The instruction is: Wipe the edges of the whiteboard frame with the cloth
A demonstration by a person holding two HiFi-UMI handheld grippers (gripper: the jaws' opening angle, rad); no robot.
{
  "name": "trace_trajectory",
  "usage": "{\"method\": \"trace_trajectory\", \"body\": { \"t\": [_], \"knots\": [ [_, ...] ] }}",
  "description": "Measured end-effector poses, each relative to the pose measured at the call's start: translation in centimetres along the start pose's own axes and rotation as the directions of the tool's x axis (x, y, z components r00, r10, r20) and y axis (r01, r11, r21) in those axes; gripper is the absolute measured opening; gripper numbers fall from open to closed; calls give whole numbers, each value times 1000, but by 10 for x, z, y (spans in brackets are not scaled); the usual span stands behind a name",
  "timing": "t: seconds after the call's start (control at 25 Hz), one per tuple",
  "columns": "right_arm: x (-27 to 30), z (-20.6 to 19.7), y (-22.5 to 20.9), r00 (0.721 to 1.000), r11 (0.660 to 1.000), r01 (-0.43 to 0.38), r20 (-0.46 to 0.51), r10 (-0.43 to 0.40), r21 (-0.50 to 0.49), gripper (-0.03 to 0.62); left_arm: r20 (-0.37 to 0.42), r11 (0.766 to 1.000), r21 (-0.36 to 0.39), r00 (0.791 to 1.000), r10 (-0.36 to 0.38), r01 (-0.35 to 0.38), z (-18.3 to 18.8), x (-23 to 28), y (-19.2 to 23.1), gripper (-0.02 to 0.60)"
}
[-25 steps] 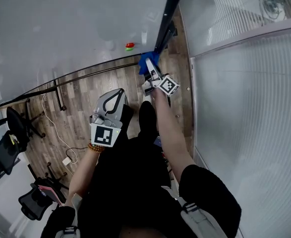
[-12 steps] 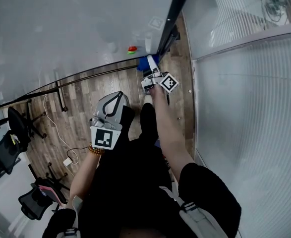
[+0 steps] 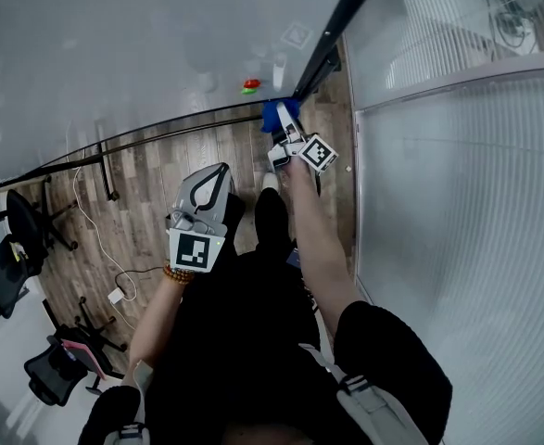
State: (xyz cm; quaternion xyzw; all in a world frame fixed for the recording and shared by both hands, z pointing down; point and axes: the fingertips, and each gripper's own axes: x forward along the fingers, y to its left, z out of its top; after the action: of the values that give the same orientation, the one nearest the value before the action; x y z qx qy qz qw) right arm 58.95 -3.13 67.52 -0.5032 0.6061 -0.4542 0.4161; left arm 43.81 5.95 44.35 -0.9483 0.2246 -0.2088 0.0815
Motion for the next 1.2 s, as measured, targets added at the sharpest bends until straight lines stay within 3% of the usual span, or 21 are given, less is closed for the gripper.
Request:
{"method": "trace_trajectory", "body": {
  "t": [0.12,0.28,0.52,1.2],
  "knots": [
    [3,2,1,997,996,31,-66,-36,-81,102,-6,1000,-10,1000,9,-9,0,1,1,0],
    [7,0,3,993,997,64,-92,-68,-45,95,-15,1000,-19,1000,18,-19,-4,-1,2,0],
    [7,-3,0,983,993,92,-150,-102,-77,78,-24,1000,-10,999,26,-26,-4,1,1,0],
    [8,-12,7,954,968,248,-165,-251,-38,67,27,999,-30,999,32,-31,-9,-9,18,0]
  ]
}}
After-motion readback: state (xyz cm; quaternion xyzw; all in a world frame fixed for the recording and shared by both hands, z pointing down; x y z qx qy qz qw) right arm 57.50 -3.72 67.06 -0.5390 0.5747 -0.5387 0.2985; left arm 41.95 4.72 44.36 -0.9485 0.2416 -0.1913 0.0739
